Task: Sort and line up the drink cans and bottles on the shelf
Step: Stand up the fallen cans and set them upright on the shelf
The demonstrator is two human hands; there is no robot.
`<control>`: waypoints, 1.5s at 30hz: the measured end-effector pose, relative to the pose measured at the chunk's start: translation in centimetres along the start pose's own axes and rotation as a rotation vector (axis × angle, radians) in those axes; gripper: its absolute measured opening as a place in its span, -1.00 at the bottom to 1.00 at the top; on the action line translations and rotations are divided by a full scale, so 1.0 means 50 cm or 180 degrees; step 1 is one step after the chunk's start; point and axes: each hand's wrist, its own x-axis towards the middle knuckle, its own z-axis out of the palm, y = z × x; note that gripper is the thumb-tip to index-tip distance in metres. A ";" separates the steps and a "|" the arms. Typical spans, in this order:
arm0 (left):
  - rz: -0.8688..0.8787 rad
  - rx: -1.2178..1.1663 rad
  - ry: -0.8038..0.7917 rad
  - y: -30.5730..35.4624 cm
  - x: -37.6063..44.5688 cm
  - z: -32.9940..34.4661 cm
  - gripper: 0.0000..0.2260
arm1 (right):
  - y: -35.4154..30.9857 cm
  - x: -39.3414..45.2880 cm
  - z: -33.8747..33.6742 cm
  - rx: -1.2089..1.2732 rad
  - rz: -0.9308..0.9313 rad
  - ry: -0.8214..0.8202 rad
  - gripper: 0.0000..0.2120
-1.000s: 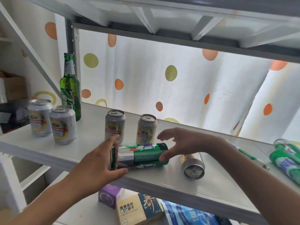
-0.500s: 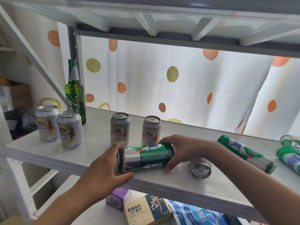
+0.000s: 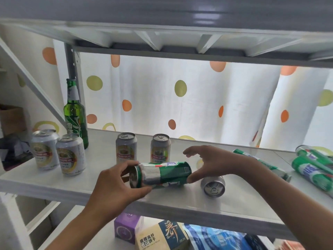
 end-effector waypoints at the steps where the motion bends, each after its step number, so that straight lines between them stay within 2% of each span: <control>1: 0.0081 -0.0041 0.0053 0.013 0.006 0.001 -0.35 | 0.008 -0.008 -0.006 0.0043 0.0028 0.0079 -0.09; 5: 0.0373 -0.0094 0.0127 0.071 0.041 0.008 -0.43 | 0.049 -0.041 -0.016 0.0354 0.0252 0.0568 -0.15; 10: 0.0453 0.0119 -0.0035 0.138 0.118 0.031 -0.50 | 0.100 -0.075 -0.027 0.0578 0.0477 0.1184 -0.46; 16: 0.0278 0.0314 -0.0339 0.195 0.215 0.058 -0.40 | 0.133 -0.117 -0.030 0.0748 0.0715 0.1432 -0.65; 20: 0.0232 0.0242 -0.0436 0.219 0.243 0.088 -0.44 | 0.142 -0.127 -0.021 0.0736 0.0681 0.1632 -0.82; 27: 0.0317 0.0332 -0.0324 0.254 0.246 0.151 -0.59 | 0.153 -0.124 0.004 0.0788 0.0822 0.1650 -0.83; 36: 0.0448 0.0288 -0.0336 0.239 0.234 0.158 -0.59 | 0.163 -0.068 0.032 0.0896 0.1145 0.1759 -0.85; 39: 0.0497 0.0270 -0.0276 0.234 0.230 0.159 -0.60 | 0.154 -0.046 0.028 0.1120 0.1273 0.1583 -0.72; 45: 0.0658 0.0231 -0.0191 0.218 0.227 0.168 -0.58 | 0.122 -0.030 0.004 0.1429 0.1573 0.0776 -0.53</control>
